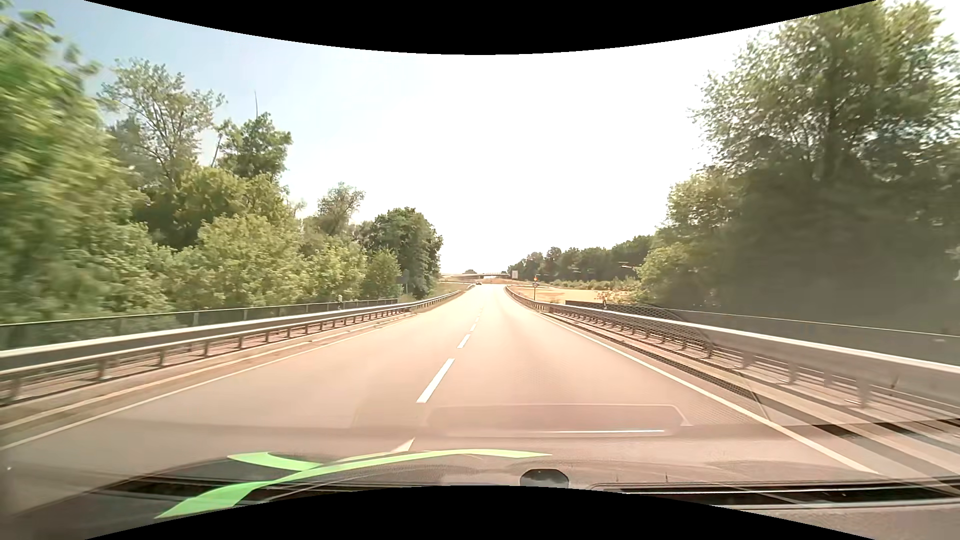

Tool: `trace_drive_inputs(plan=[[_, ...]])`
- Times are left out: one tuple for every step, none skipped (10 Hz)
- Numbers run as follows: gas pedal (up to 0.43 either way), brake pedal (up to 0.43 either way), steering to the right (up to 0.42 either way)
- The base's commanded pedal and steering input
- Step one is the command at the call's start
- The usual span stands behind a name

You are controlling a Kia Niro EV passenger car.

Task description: Follow the waypoints while adhering to traffic rules and regulations

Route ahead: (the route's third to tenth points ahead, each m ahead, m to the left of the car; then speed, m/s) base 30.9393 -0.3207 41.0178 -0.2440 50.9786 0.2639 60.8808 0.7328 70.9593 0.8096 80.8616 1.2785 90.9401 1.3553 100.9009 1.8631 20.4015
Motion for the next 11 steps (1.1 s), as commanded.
trace_drive_inputs(plan=[[0.138,0.000,-0.005],[0.138,0.000,-0.004],[0.130,0.000,-0.004],[0.130,0.000,-0.004],[0.130,0.000,-0.004],[0.130,0.000,-0.005],[0.130,0.000,-0.005],[0.130,0.000,-0.005],[0.130,0.000,-0.005],[0.130,0.000,-0.005],[0.130,0.000,-0.005]])
